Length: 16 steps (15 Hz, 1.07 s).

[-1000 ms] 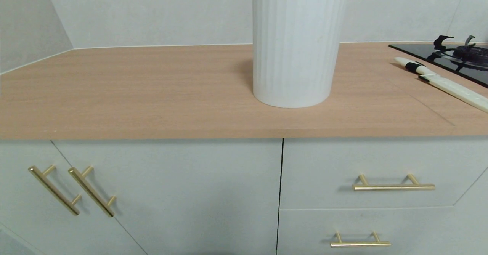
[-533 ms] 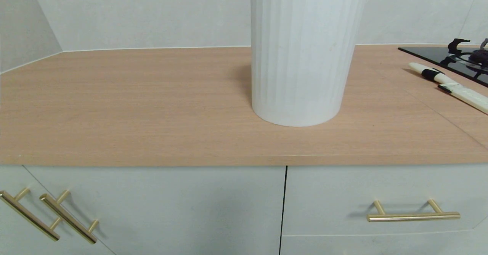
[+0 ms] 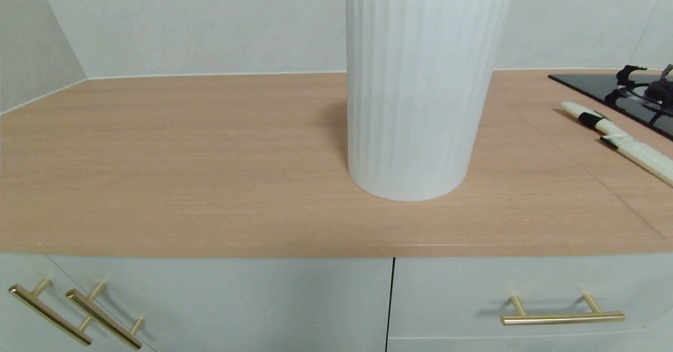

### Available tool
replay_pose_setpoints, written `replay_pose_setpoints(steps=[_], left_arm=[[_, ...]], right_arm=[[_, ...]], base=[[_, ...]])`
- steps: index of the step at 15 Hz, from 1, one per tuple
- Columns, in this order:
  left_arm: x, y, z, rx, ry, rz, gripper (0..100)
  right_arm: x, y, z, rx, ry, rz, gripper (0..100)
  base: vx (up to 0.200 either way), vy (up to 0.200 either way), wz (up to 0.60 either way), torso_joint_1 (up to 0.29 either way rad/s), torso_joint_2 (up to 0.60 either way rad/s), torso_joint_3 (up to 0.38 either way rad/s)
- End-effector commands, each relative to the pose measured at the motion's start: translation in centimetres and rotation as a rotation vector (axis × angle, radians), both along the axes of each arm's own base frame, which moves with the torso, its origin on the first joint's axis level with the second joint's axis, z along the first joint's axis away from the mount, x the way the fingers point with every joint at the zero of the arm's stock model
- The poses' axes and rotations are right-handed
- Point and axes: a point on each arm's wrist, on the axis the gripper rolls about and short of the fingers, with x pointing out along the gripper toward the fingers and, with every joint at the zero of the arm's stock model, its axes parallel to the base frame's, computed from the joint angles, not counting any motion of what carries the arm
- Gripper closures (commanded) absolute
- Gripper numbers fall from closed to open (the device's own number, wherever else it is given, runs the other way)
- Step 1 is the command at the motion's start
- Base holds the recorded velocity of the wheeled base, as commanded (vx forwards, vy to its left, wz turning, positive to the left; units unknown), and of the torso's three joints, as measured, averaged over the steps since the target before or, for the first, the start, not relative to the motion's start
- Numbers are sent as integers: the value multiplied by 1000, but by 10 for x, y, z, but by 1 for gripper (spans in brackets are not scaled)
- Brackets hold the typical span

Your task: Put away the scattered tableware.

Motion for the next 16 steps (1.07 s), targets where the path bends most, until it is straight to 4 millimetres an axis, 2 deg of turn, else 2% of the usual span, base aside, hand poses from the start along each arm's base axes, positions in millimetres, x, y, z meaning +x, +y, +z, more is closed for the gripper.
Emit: replay_pose_setpoints(steps=[1, 16], left_arm=[[0, 0, 0, 0, 2, 1, 0], [0, 0, 0, 0, 2, 1, 0]], right_arm=[[0, 0, 0, 0, 1, 0, 0], [0, 0, 0, 0, 3, 0, 0]], base=[[0, 0, 0, 22, -574, -349], [0, 0, 0, 154, -483, -320]])
